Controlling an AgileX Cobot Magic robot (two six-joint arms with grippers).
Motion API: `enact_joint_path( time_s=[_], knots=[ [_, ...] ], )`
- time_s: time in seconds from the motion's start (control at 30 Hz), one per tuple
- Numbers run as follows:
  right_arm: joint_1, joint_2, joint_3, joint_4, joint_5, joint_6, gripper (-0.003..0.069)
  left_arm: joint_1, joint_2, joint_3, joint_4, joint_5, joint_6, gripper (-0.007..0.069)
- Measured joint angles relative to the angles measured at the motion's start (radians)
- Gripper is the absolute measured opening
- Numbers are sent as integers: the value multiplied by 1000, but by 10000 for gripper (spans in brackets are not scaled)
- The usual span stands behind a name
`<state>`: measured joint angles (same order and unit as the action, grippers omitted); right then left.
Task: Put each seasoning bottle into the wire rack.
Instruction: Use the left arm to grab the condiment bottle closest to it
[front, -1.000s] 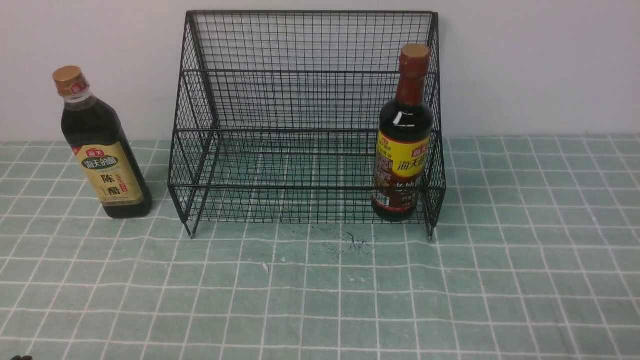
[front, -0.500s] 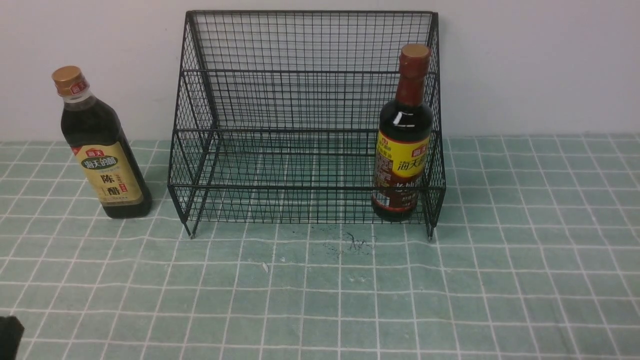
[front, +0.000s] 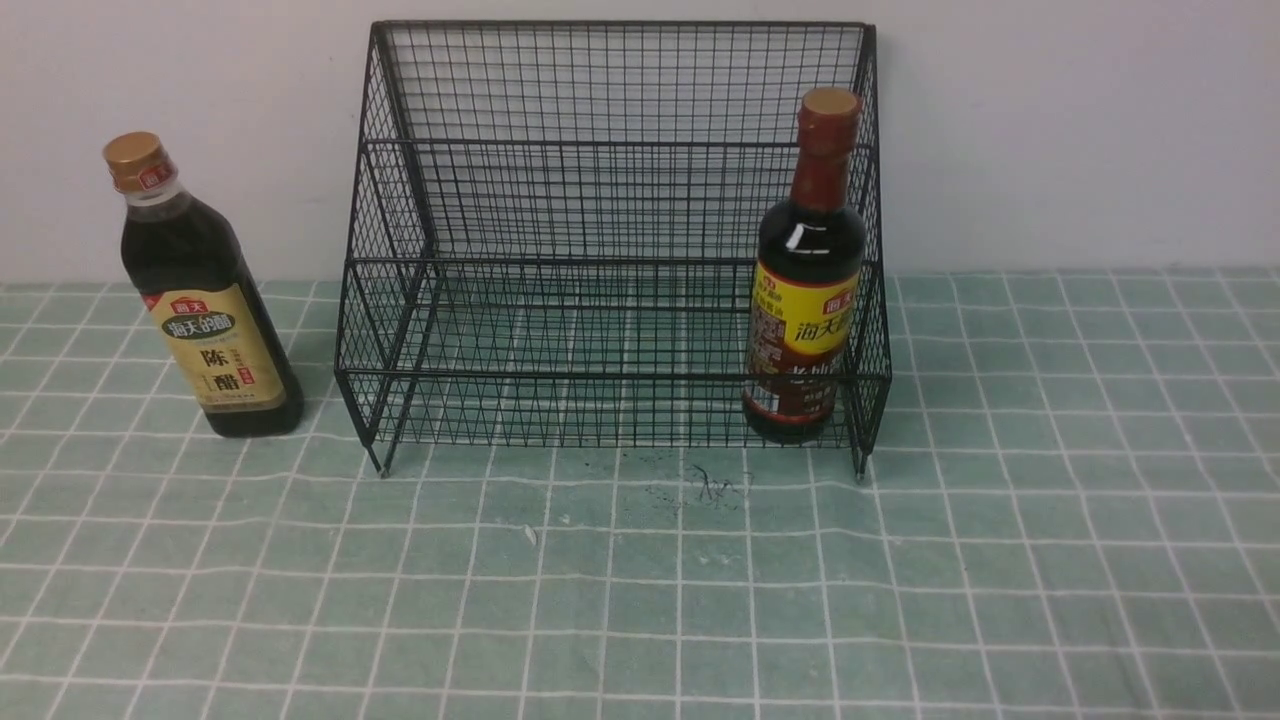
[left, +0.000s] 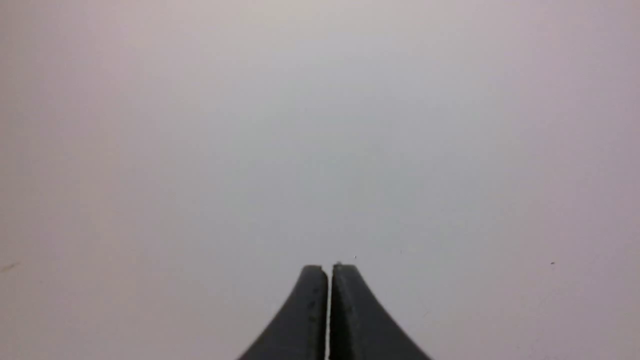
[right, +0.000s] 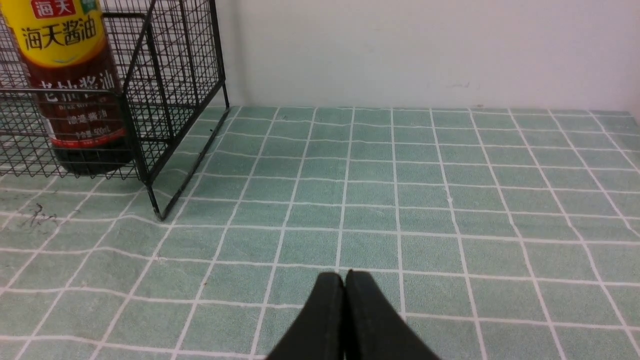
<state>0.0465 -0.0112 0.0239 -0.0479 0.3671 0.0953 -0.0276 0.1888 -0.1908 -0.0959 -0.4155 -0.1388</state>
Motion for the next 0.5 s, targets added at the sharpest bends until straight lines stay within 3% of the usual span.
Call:
enact_joint_path(
  time_s=[0.23, 0.4, 0.5],
  knots=[
    [0, 0, 0, 0, 0, -1, -14, 0, 320, -239, 37, 85, 7, 17],
    [0, 0, 0, 0, 0, -2, -14, 0, 560, -400, -82, 99, 102, 115],
    [0, 0, 0, 0, 0, -2, -14, 0, 687, -462, -193, 86, 219, 216]
  ],
)
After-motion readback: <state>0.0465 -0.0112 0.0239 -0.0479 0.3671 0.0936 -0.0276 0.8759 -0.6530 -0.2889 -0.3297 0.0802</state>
